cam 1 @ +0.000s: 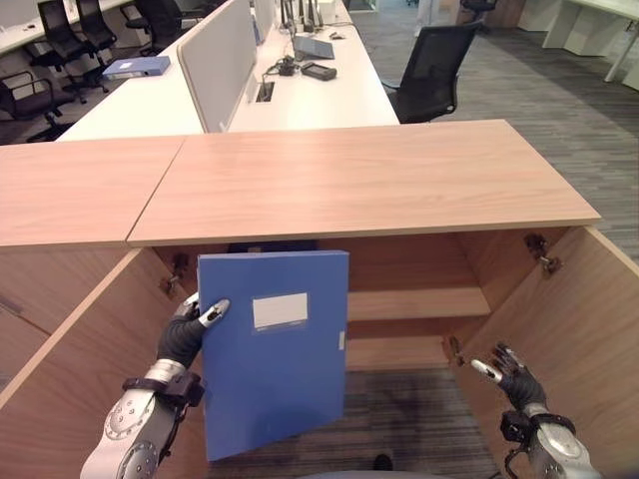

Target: Put the empty folder in the office cabinet

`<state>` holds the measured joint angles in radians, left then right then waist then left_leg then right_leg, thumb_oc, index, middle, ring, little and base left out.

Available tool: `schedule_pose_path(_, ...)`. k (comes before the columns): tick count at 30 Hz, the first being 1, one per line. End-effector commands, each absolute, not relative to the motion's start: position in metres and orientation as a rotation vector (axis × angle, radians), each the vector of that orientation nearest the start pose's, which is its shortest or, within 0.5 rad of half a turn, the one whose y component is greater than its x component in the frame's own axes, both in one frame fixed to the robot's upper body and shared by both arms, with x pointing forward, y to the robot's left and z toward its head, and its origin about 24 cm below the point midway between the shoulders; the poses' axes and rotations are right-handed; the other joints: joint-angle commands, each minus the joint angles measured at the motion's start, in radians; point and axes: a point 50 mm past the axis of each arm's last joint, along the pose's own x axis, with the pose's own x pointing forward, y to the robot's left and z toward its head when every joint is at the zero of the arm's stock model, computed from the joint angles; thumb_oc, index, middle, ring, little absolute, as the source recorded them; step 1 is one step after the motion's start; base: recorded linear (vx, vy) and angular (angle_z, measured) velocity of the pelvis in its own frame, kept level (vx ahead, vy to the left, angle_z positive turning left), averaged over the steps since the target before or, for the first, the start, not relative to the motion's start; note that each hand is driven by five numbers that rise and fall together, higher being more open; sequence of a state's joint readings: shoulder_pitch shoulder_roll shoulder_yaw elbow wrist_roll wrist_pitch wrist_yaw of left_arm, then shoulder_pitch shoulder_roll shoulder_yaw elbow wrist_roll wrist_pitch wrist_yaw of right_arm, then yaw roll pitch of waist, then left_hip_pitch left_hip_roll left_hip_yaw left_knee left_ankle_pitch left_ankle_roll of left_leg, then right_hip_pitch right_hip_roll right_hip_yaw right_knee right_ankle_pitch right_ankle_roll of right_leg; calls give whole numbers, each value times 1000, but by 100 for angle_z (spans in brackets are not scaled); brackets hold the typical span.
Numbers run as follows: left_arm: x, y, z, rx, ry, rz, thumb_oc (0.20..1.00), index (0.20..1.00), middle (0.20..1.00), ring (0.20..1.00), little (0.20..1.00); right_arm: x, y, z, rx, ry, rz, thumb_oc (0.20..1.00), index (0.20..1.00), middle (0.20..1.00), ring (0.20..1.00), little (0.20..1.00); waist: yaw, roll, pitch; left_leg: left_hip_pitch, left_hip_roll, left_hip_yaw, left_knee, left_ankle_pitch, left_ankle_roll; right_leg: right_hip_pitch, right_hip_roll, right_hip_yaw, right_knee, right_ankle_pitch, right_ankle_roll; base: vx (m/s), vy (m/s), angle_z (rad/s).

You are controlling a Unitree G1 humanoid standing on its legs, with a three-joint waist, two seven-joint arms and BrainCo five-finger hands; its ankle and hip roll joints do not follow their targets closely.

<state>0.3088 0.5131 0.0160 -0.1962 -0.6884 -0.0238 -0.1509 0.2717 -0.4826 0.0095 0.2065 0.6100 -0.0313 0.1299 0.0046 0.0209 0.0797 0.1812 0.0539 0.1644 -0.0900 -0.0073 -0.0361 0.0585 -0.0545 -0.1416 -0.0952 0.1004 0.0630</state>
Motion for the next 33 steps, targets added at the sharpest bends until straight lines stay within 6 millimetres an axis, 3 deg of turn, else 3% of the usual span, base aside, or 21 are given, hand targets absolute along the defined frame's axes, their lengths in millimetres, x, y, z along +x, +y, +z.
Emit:
schedule_pose_path(1,213,238,83,-124,-96,-217,200,200,200,200,200,203,-246,14,237,208,207,1000,1000,1000,1000,1000,-8,-56,2,-29,-35,-19,3,-56,3,77,-10,-52,8,-136,48,0,0,0)
schedule_pose_path(3,215,234,83,-113,-94,-253,200,200,200,200,200,208,-224,27,270,176,390,1000,1000,1000,1000,1000,-4,-57,-1,-29,-33,-17,3,-55,0,76,-11,-53,8,-137,49,0,0,0)
schedule_pose_path(5,216,232,83,-114,-98,-264,200,200,200,200,200,208,-219,30,275,168,431,1000,1000,1000,1000,1000,-3,-57,-3,-29,-32,-16,3,-55,0,77,-11,-53,8,-138,49,0,0,0)
schedule_pose_path(12,229,216,90,-106,-150,-315,200,200,200,200,200,211,-174,20,248,247,654,1000,1000,1000,1000,1000,8,-59,-8,-29,-30,-14,3,-54,-2,77,-12,-54,8,-138,48,0,0,0)
schedule_pose_path(25,242,180,101,-135,-209,-468,200,200,200,200,200,225,-135,8,62,313,856,1000,1000,1000,1000,1000,24,-60,-10,-31,-28,-23,3,-49,-3,81,-13,-60,8,-141,43,0,0,0)
schedule_pose_path(33,248,140,110,-215,-244,-620,200,200,200,200,200,229,-109,0,-27,340,951,1000,1000,1000,1000,1000,27,-61,-9,-34,-28,-29,3,-46,-1,83,-14,-67,8,-141,41,0,0,0)
